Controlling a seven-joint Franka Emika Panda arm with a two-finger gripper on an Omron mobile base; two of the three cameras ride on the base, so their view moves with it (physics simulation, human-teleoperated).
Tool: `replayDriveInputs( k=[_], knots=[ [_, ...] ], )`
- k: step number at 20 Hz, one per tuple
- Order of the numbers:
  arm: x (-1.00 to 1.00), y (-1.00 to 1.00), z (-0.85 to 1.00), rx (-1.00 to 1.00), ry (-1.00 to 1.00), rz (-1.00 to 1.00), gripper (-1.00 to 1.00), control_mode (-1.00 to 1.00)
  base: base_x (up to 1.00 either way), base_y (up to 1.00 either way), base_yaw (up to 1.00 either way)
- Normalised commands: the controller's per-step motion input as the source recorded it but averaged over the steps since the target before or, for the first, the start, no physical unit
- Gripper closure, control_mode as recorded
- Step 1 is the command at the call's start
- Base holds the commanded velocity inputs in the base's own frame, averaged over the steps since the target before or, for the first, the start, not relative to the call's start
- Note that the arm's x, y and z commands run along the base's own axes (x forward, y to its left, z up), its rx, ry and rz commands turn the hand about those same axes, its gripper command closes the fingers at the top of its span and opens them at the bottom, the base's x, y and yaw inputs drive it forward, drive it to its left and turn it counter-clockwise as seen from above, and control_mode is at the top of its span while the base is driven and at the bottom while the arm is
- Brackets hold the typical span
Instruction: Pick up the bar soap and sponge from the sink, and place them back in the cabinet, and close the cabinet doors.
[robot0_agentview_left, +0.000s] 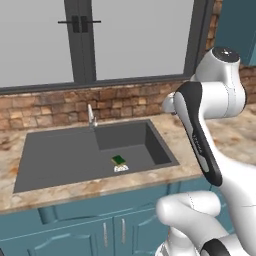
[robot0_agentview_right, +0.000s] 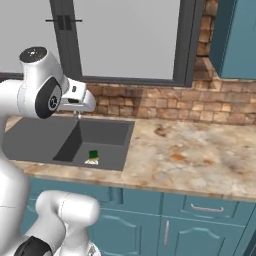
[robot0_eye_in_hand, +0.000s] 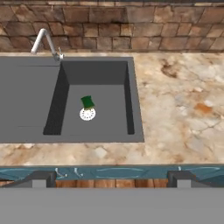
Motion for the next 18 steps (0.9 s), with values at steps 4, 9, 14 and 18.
replayDriveInputs(
  k=[4,9,14,18],
  knots=[
    [0.00,0.00,0.00,0.00,0.00,0.00,-1.00,1.00,0.47,-0.31,0.00],
    [0.00,0.00,0.00,0.00,0.00,0.00,-1.00,1.00,0.58,-0.12,0.00],
    [0.00,0.00,0.00,0.00,0.00,0.00,-1.00,1.00,0.31,0.00,0.00],
    [0.00,0.00,0.00,0.00,0.00,0.00,-1.00,1.00,0.04,0.07,0.00]
  ],
)
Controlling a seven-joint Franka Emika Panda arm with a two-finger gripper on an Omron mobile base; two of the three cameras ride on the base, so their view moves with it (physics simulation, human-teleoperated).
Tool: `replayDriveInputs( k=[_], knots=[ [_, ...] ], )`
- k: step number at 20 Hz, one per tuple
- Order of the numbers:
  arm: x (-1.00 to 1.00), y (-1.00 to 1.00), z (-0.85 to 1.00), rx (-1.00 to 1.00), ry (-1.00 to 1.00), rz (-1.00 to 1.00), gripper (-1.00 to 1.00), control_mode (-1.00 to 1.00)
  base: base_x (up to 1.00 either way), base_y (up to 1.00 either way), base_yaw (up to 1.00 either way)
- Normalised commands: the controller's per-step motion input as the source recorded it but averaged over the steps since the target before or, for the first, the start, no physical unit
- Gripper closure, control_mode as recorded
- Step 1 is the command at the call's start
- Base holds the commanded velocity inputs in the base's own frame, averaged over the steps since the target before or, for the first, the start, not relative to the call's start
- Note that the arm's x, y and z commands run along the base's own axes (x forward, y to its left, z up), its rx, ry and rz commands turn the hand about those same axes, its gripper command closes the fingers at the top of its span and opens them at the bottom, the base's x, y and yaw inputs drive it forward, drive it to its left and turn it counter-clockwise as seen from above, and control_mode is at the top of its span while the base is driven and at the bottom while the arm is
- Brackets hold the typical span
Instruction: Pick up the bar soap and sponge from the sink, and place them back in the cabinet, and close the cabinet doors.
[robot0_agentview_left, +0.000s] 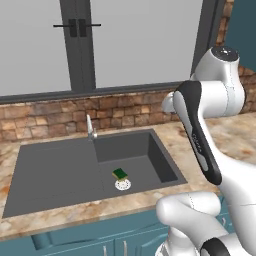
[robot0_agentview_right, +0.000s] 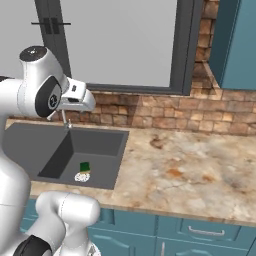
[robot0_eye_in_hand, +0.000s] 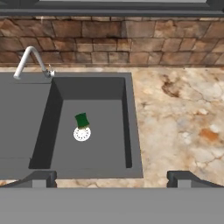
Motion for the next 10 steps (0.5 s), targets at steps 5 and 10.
replayDriveInputs(
  k=[5,10],
  knots=[
    [0.00,0.00,0.00,0.00,0.00,0.00,-1.00,1.00,0.00,0.18,0.00],
    [0.00,0.00,0.00,0.00,0.00,0.00,-1.00,1.00,0.00,0.25,0.00]
  ],
)
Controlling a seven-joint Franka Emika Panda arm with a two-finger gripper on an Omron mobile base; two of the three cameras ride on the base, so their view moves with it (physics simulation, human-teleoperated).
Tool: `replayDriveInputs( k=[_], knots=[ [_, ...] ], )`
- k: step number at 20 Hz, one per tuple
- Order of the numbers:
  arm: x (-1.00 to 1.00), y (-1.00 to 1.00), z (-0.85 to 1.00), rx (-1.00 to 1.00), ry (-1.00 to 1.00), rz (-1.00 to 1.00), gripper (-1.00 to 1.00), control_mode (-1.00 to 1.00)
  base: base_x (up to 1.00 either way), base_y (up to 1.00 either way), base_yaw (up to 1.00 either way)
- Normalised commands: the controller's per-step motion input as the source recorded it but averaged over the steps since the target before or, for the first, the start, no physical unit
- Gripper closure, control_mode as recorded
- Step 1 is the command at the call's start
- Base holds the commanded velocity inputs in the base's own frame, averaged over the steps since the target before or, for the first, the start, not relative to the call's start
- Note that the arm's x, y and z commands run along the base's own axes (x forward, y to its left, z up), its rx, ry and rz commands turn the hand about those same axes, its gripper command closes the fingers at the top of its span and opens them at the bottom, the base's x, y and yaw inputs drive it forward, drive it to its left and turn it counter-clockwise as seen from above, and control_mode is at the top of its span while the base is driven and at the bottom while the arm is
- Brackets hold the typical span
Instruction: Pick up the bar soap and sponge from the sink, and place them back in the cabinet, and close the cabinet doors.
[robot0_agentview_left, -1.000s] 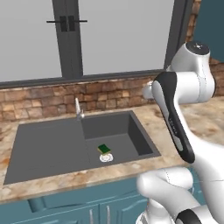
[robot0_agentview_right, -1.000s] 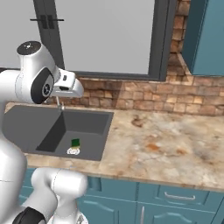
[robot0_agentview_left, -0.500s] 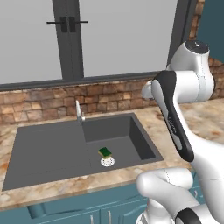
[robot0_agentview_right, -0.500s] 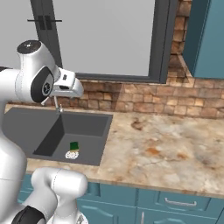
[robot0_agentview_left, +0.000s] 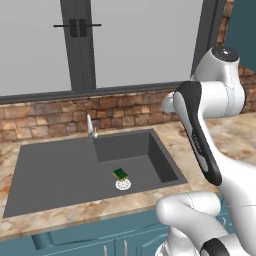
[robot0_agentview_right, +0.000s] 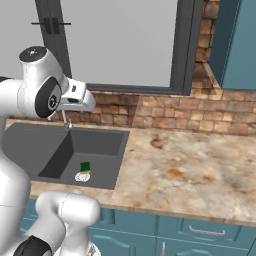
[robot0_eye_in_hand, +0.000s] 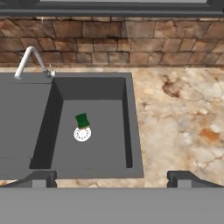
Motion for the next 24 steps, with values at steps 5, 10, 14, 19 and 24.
replayDriveInputs(
  k=[5,10,14,19,24],
  knots=[
    [0.00,0.00,0.00,0.00,0.00,0.00,-1.00,1.00,0.00,0.08,0.00],
    [0.00,0.00,0.00,0.00,0.00,0.00,-1.00,-1.00,0.00,0.00,0.00],
    [0.01,0.00,0.00,0.00,0.00,0.00,-1.00,-1.00,0.00,0.00,0.00],
    [0.27,0.20,-0.06,0.00,0.02,0.00,-1.00,-1.00,0.00,0.00,0.00],
    [0.13,0.29,-0.19,0.00,0.10,0.00,-1.00,-1.00,0.00,0.00,0.00]
  ],
)
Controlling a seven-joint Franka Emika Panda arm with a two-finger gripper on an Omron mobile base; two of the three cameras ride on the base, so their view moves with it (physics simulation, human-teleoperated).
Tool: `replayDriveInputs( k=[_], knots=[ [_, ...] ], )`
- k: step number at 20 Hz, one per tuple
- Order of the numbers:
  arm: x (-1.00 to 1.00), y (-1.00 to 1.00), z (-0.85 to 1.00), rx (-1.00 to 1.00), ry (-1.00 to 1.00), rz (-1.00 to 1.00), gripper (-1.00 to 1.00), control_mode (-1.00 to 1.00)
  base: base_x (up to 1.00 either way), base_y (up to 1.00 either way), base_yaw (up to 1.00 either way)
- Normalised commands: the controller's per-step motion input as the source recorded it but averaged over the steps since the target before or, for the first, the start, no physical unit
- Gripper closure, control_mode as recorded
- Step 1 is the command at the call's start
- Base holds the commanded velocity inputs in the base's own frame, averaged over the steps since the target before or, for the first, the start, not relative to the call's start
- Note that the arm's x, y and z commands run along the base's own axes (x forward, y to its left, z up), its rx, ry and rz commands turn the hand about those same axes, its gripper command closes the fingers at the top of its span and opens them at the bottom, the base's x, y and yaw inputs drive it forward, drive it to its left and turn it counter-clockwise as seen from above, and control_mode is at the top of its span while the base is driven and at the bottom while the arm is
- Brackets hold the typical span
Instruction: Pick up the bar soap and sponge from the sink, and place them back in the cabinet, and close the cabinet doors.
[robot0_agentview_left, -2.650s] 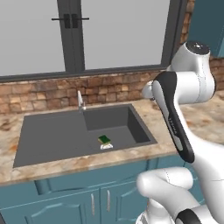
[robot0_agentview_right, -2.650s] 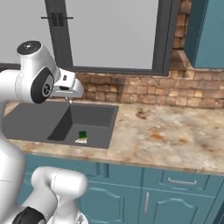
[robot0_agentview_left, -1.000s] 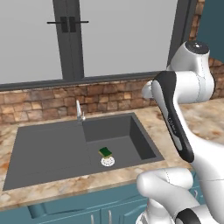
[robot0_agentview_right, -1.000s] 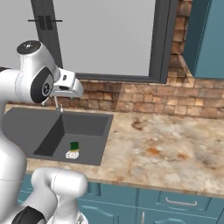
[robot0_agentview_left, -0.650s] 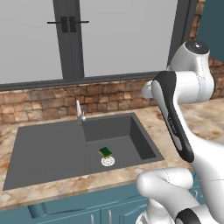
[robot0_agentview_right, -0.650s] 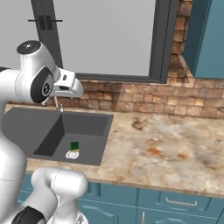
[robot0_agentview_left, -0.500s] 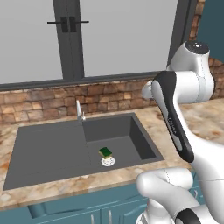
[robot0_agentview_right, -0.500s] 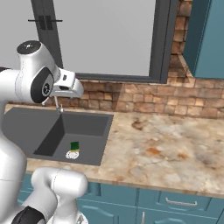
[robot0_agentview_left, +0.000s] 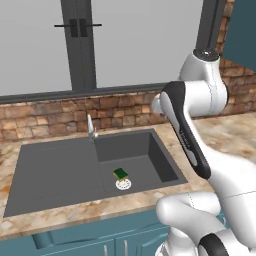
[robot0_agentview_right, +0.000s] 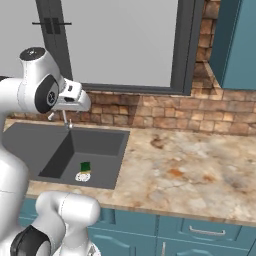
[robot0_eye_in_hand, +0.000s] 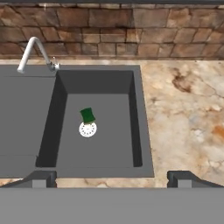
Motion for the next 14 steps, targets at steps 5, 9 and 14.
replayDriveInputs(
  k=[5,9,14],
  knots=[
    [0.12,0.19,-0.19,0.02,0.18,0.01,-1.00,-1.00,0.00,0.00,0.00],
    [0.09,0.01,-0.38,0.01,0.12,0.04,-1.00,-1.00,0.00,0.00,0.00],
    [0.10,0.00,-0.48,0.00,0.08,0.06,-1.00,-1.00,0.00,0.00,0.00]
  ],
)
